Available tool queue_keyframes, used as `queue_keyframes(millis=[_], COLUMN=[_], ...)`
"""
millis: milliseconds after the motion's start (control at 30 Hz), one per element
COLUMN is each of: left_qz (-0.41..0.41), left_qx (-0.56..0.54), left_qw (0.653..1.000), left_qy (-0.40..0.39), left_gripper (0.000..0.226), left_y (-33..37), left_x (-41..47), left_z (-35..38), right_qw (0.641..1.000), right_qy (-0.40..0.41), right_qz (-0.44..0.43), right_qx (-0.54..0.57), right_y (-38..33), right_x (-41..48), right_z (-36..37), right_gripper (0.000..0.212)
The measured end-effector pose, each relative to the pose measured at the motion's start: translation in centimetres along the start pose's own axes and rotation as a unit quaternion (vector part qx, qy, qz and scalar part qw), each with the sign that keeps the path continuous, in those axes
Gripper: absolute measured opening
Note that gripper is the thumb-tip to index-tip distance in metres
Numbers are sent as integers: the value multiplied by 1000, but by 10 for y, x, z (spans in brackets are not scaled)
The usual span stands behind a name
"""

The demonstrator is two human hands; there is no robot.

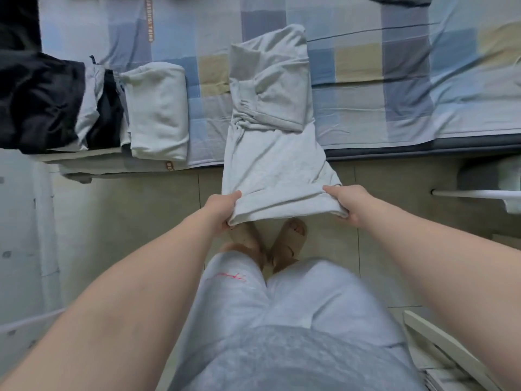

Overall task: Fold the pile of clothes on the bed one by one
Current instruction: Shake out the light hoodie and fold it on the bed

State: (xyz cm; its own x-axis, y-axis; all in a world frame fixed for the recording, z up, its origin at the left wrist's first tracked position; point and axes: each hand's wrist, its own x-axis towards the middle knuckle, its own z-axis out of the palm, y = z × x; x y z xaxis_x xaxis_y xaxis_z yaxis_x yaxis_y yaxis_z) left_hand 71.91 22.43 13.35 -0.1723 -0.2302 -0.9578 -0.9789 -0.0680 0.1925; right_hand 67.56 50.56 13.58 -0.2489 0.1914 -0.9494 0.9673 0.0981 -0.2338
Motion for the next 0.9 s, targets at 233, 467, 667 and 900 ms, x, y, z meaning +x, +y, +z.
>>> queue_keyframes(millis=[233,467,667,900], left_qz=[2,5,14,76], left_qx=[-119,-189,-216,-280], left_qw=[992,977,971,952], left_qy=[-32,-100,-100,-101], left_gripper=[30,23,23,25], left_y=[72,205,300,360], left_x=[-23,-5,63,157], left_z=[-6,-15,-19,18], right_qw=[998,991,986,967], right_qy=[-2,19,11,-17], right_qz=[-13,-26,-23,-30], right_qx=[55,129,165,253], right_y=[-77,-214,-296,-346], right_x=[-31,-2,49,155], right_z=[-5,25,53,74], right_gripper=[17,22,12,11])
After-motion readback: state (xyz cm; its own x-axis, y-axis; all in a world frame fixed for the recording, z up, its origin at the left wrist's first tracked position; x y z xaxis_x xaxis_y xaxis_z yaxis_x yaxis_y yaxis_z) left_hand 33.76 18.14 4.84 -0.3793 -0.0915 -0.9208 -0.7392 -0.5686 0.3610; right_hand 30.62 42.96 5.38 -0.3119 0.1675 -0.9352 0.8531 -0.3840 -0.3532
